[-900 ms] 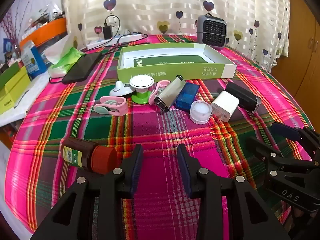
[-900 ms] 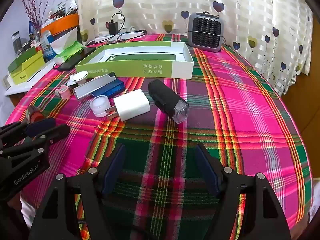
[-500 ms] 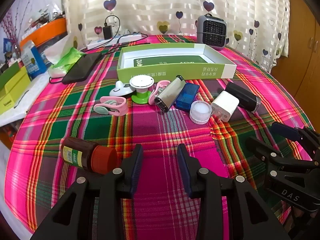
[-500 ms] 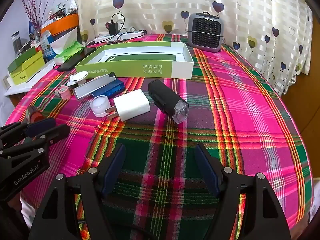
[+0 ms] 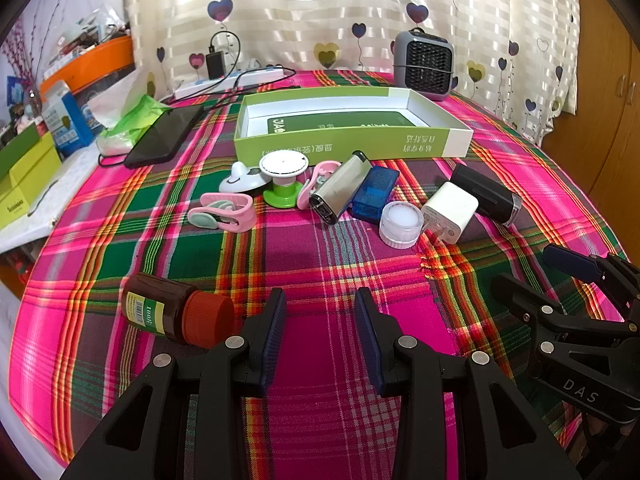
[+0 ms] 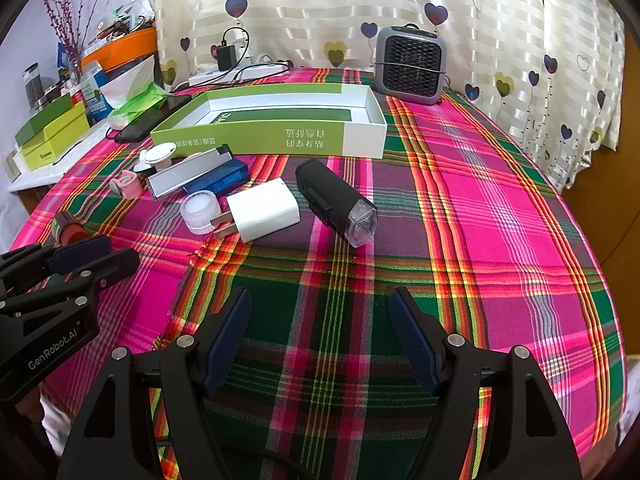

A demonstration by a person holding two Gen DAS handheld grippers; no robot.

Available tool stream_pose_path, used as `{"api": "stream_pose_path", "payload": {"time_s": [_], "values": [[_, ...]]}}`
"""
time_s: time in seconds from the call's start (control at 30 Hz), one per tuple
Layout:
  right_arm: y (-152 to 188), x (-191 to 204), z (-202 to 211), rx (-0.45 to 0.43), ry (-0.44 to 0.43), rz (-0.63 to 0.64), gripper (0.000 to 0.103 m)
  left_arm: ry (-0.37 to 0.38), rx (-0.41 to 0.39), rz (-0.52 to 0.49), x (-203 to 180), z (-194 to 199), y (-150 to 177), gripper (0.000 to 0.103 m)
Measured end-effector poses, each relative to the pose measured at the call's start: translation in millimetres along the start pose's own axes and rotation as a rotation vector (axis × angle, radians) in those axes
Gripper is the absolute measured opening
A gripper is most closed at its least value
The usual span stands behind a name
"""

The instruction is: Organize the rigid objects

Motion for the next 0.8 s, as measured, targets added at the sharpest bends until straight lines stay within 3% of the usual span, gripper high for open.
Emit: {"api": "stream_pose_path", "payload": {"time_s": [0.8], "values": [[0.8,-0.2,0.3,-0.002,-0.001,0.001,0.072,-0.001,-0.004,-0.005,0.9,0.1,0.1,0.033]]}}
Point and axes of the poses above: each gripper's, at about its wrist camera, not at the fingertips, and z roughly against the way its jaws point, x to its left, y to its underside, the point moved 3 cm from there along -z, roughly the way its jaws point, and after that the axes turned 5 degrees about -x, right-handed, at the moved point
